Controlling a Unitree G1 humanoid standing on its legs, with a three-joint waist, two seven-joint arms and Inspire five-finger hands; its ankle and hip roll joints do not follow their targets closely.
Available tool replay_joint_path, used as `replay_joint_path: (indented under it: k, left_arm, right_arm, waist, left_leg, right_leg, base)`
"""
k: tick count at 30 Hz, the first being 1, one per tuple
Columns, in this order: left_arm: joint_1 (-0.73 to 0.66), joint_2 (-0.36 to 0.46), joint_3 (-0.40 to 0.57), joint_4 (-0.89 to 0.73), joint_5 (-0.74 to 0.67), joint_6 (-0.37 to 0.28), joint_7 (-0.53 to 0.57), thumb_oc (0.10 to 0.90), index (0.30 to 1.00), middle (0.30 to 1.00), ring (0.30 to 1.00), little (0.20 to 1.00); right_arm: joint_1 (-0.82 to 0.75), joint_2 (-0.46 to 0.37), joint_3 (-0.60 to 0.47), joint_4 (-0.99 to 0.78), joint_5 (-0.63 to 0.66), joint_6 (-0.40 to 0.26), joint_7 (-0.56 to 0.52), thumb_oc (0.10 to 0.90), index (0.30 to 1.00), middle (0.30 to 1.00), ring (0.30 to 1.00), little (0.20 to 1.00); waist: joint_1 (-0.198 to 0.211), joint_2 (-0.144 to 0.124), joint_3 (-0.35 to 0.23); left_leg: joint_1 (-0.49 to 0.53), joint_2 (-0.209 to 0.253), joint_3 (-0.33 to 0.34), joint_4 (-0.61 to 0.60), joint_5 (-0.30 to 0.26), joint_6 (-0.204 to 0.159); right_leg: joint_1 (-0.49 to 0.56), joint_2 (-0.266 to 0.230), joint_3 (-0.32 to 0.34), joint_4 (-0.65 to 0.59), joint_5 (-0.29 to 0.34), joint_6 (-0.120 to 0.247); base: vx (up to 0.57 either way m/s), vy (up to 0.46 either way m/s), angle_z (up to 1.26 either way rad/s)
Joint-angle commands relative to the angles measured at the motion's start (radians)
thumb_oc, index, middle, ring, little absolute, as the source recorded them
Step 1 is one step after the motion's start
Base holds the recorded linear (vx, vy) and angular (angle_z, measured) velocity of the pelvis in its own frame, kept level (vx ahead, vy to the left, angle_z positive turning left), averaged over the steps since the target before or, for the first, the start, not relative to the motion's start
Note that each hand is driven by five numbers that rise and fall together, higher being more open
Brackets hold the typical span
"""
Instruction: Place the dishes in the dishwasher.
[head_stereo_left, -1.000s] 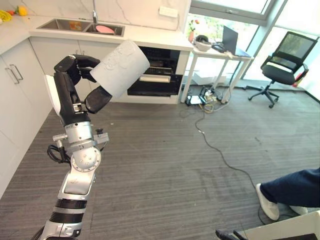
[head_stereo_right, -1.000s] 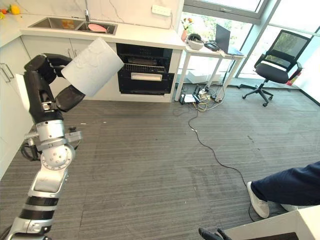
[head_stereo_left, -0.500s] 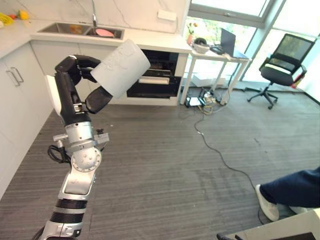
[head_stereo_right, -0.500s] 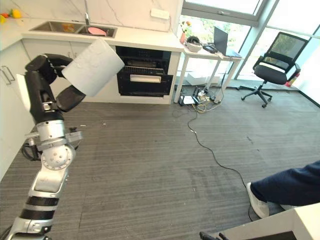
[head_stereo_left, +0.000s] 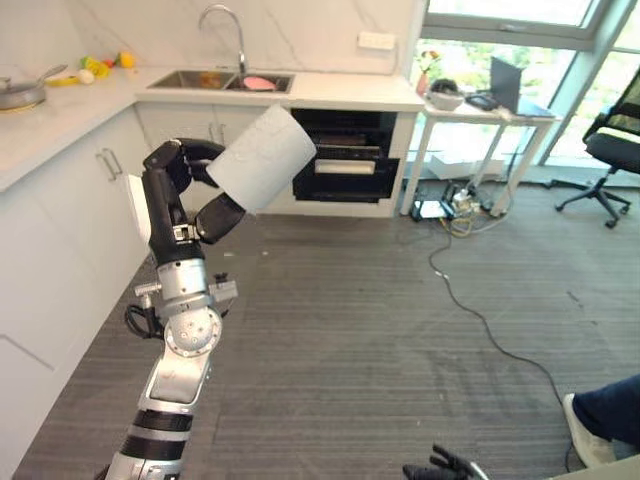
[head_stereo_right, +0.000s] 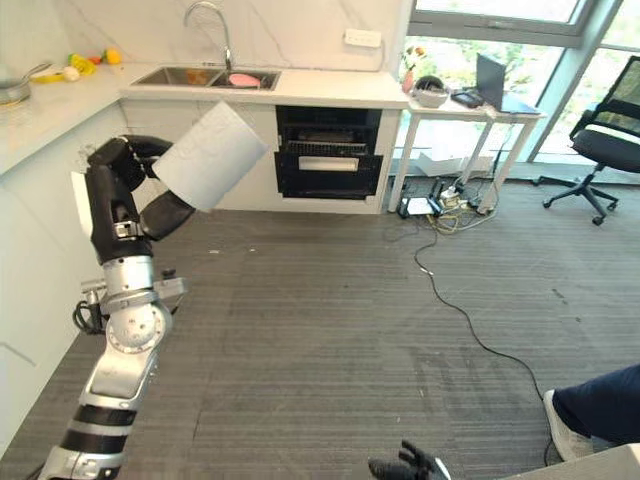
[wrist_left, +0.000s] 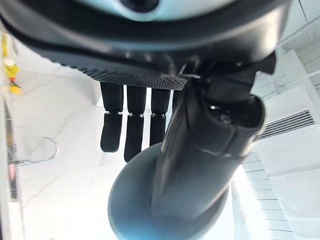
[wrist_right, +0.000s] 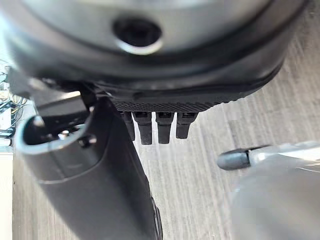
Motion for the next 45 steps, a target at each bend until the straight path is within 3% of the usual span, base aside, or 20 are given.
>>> replay_joint_path:
  k: [1, 6, 14, 17, 18, 19, 21, 23, 24, 25, 28, 29, 31, 35, 38, 39, 40, 41, 43, 45]
  left_arm:
    - [-0.080, 0.020, 0.051, -0.098, -0.006, -0.081, -0.004, 0.400, 0.300, 0.300, 0.300, 0.300]
    - [-0.043, 0.020, 0.055, -0.104, 0.008, -0.075, 0.000, 0.400, 0.300, 0.300, 0.300, 0.300]
    - [0.012, 0.006, 0.062, -0.139, 0.029, -0.081, 0.007, 0.400, 0.300, 0.300, 0.300, 0.300]
    - [-0.007, 0.010, 0.048, -0.149, 0.056, -0.061, 0.016, 0.400, 0.300, 0.300, 0.300, 0.300]
    - [-0.010, 0.012, 0.045, -0.163, 0.067, -0.053, 0.016, 0.400, 0.300, 0.300, 0.300, 0.300]
    - [-0.018, 0.032, 0.043, -0.197, 0.077, -0.045, 0.000, 0.400, 0.300, 0.300, 0.300, 0.300]
    - [-0.023, 0.045, 0.038, -0.210, 0.090, -0.043, -0.004, 0.400, 0.300, 0.300, 0.300, 0.300]
    - [-0.059, 0.053, 0.017, -0.183, 0.106, -0.028, -0.013, 0.400, 0.300, 0.300, 0.300, 0.300]
    - [-0.062, 0.052, 0.018, -0.181, 0.106, -0.029, -0.013, 0.400, 0.300, 0.300, 0.300, 0.300]
    - [-0.089, 0.021, -0.024, -0.156, 0.087, -0.029, -0.028, 0.400, 0.300, 0.300, 0.300, 0.300]
    - [-0.106, 0.002, -0.056, -0.143, 0.064, -0.036, -0.045, 0.400, 0.300, 0.300, 0.300, 0.300]
    - [-0.098, -0.012, -0.068, -0.130, 0.038, -0.045, -0.051, 0.400, 0.300, 0.300, 0.300, 0.300]
    - [-0.088, -0.016, -0.074, -0.111, 0.035, -0.046, -0.052, 0.400, 0.300, 0.300, 0.300, 0.300]
    - [-0.078, -0.014, -0.085, -0.094, 0.042, -0.038, -0.092, 0.400, 0.300, 0.300, 0.300, 0.300]
    - [-0.052, -0.027, -0.078, -0.107, -0.023, -0.061, -0.121, 0.400, 0.300, 0.300, 0.300, 0.300]
    - [-0.034, -0.029, -0.067, -0.104, -0.050, -0.060, -0.139, 0.400, 0.300, 0.300, 0.300, 0.300]
    - [-0.034, -0.028, -0.066, -0.104, -0.051, -0.060, -0.139, 0.400, 0.300, 0.300, 0.300, 0.300]
    - [-0.024, -0.018, -0.047, -0.105, -0.065, -0.063, -0.153, 0.400, 0.300, 0.300, 0.300, 0.300]
    - [-0.018, -0.010, -0.038, -0.107, -0.067, -0.065, -0.152, 0.400, 0.300, 0.300, 0.300, 0.300]
    - [0.017, -0.013, -0.025, -0.090, -0.072, -0.058, -0.127, 0.400, 0.300, 0.300, 0.300, 0.300]
  right_arm:
    - [-0.050, -0.049, -0.003, -0.021, 0.005, -0.058, 0.009, 0.800, 0.900, 0.900, 0.900, 0.900]
    - [-0.050, -0.070, -0.041, 0.017, -0.047, -0.049, -0.028, 0.800, 0.900, 0.900, 0.900, 0.900]
    - [-0.039, -0.055, 0.008, 0.117, -0.200, -0.015, -0.047, 0.800, 0.900, 0.900, 0.900, 0.900]
    - [0.003, -0.031, 0.002, 0.115, -0.203, -0.010, -0.045, 0.800, 0.900, 0.900, 0.900, 0.900]
    - [0.020, -0.020, 0.007, 0.109, -0.209, -0.010, -0.044, 0.800, 0.900, 0.900, 0.900, 0.900]
    - [0.050, -0.006, 0.010, 0.096, -0.213, -0.009, -0.048, 0.800, 0.900, 0.900, 0.900, 0.900]
    - [0.055, -0.005, 0.008, 0.087, -0.204, -0.006, -0.053, 0.800, 0.900, 0.900, 0.900, 0.900]
    - [0.049, 0.003, -0.006, 0.059, -0.172, -0.006, -0.048, 0.800, 0.900, 0.900, 0.900, 0.900]
    - [0.047, 0.002, -0.007, 0.059, -0.172, -0.006, -0.048, 0.800, 0.900, 0.900, 0.900, 0.900]
    - [0.043, 0.006, 0.001, 0.046, -0.164, -0.008, -0.044, 0.800, 0.900, 0.900, 0.900, 0.900]
    - [0.038, 0.000, 0.009, 0.028, -0.166, -0.015, -0.045, 0.800, 0.900, 0.900, 0.900, 0.900]
    - [0.045, -0.007, 0.000, 0.026, -0.167, -0.020, -0.049, 0.800, 0.900, 0.900, 0.900, 0.900]
    - [0.062, -0.010, -0.017, 0.066, -0.169, -0.017, -0.055, 0.800, 0.900, 0.900, 0.900, 0.900]
    - [0.090, 0.003, -0.049, 0.140, -0.163, 0.000, -0.065, 0.800, 0.900, 0.900, 0.900, 0.900]
    - [0.108, -0.010, -0.079, 0.191, -0.160, 0.019, -0.064, 0.800, 0.900, 0.900, 0.900, 0.900]
    - [0.109, -0.041, -0.098, 0.179, -0.154, 0.013, -0.067, 0.800, 0.900, 0.900, 0.900, 0.900]
    - [0.109, -0.041, -0.097, 0.179, -0.154, 0.013, -0.067, 0.800, 0.900, 0.900, 0.900, 0.900]
    - [0.069, -0.063, -0.093, 0.146, -0.128, 0.003, -0.069, 0.800, 0.900, 0.900, 0.900, 0.900]
    - [0.048, -0.073, -0.098, 0.121, -0.111, 0.001, -0.076, 0.800, 0.900, 0.900, 0.900, 0.900]
    - [0.002, -0.061, -0.112, 0.058, -0.024, -0.025, -0.078, 0.800, 0.900, 0.900, 0.900, 0.900]
  waist:
    - [0.018, -0.010, 0.048]
    - [0.086, 0.017, 0.039]
    - [0.165, -0.003, -0.058]
    - [0.152, -0.054, -0.096]
    - [0.151, -0.064, -0.099]
    - [0.137, -0.057, -0.087]
    - [0.113, -0.040, -0.069]
    - [0.028, 0.005, -0.004]
    - [0.028, 0.008, -0.005]
    - [-0.018, 0.014, 0.018]
    - [-0.057, 0.007, 0.033]
    - [-0.094, -0.034, 0.031]
    - [-0.132, -0.043, 0.016]
    - [-0.141, -0.042, -0.008]
    - [-0.143, -0.046, -0.024]
    - [-0.145, -0.049, -0.027]
    - [-0.148, -0.047, -0.031]
    - [-0.106, -0.085, -0.006]
    - [-0.083, -0.101, 0.003]
    - [-0.033, -0.097, 0.024]
  left_leg:
    - [-0.164, -0.116, -0.017, 0.360, 0.021, 0.011]
    - [-0.340, -0.057, 0.225, -0.002, 0.092, 0.038]
    - [-0.341, -0.044, 0.240, -0.151, 0.236, 0.050]
    - [-0.283, -0.108, 0.245, -0.147, 0.200, 0.090]
    - [-0.256, -0.123, 0.252, -0.150, 0.187, 0.104]
    - [-0.203, -0.150, 0.237, -0.151, 0.158, 0.129]
    - [-0.160, -0.156, 0.213, -0.155, 0.131, 0.145]
    - [-0.056, -0.146, 0.126, -0.165, 0.059, 0.170]
    - [-0.062, -0.142, 0.126, -0.165, 0.062, 0.169]
    - [-0.001, -0.142, 0.059, -0.165, 0.030, 0.162]
    - [0.060, -0.141, 0.030, -0.165, -0.013, 0.143]
    - [0.114, -0.181, 0.016, -0.165, -0.071, 0.119]
    - [0.181, -0.178, -0.015, -0.165, -0.128, 0.093]
    - [0.259, -0.144, -0.060, -0.165, -0.129, 0.072]
    - [0.220, -0.094, -0.017, 0.107, 0.025, -0.025]
    - [0.131, -0.066, -0.003, 0.393, 0.161, -0.074]
    - [0.125, -0.064, -0.006, 0.398, 0.157, -0.074]
    - [-0.019, -0.115, 0.022, 0.693, 0.159, -0.055]
    - [-0.080, -0.168, 0.026, 0.802, 0.135, -0.036]
    - [-0.270, -0.138, 0.103, 0.795, 0.045, 0.006]
  right_leg:
    - [-0.009, 0.077, 0.028, 0.116, -0.105, -0.051]
    - [0.137, 0.059, -0.050, 0.035, -0.172, -0.019]
    - [0.271, -0.043, -0.021, 0.040, -0.250, 0.051]
    - [0.233, -0.153, -0.017, 0.188, -0.104, 0.121]
    - [0.210, -0.178, 0.001, 0.251, -0.001, 0.130]
    - [0.147, -0.210, 0.038, 0.459, 0.243, 0.116]
    - [0.100, -0.197, 0.055, 0.595, 0.278, 0.092]
    - [-0.128, -0.038, 0.114, 0.905, 0.171, 0.046]
    - [-0.139, -0.034, 0.114, 0.912, 0.171, 0.044]
    - [-0.281, 0.031, 0.066, 0.918, 0.008, 0.014]
    - [-0.364, 0.021, -0.038, 0.744, -0.039, 0.008]
    - [-0.404, 0.019, -0.106, 0.447, -0.005, 0.037]
    - [-0.373, 0.070, -0.234, 0.133, 0.075, 0.071]
    - [-0.325, 0.081, -0.285, 0.077, 0.098, 0.043]
    - [-0.207, 0.102, -0.181, 0.074, 0.088, -0.014]
    - [-0.142, 0.092, -0.159, 0.037, 0.054, -0.036]
    - [-0.144, 0.094, -0.162, 0.035, 0.053, -0.036]
    - [-0.070, 0.075, -0.093, 0.006, 0.034, -0.049]
    - [-0.052, 0.069, -0.040, 0.003, 0.028, -0.058]
    - [0.035, 0.092, 0.066, 0.000, -0.015, -0.063]
  base:
    - [0.06, -0.027, 0.52]
    - [0.36, 0.038, 0.71]
    - [0.52, 0.129, -0.13]
    - [0.46, 0.217, -0.17]
    - [0.46, 0.265, -0.19]
    - [0.46, 0.265, -0.19]
    - [0.48, 0.318, -0.14]
    - [0.49, 0.327, 0.36]
    - [0.45, 0.058, 1.73]
    - [0.53, -0.048, 1.78]
    - [0.55, -0.128, 1.09]
    - [0.69, -0.212, 0.76]
    - [0.77, -0.219, 1.10]
    - [0.42, -0.191, 0.77]
    - [0.54, -0.332, 0.19]
    - [0.36, -0.308, -0.61]
    - [0.54, -0.384, -0.35]
    - [0.30, -0.175, -0.18]
    - [0.35, -0.171, -0.89]
    - [0.51, -0.108, -1.75]
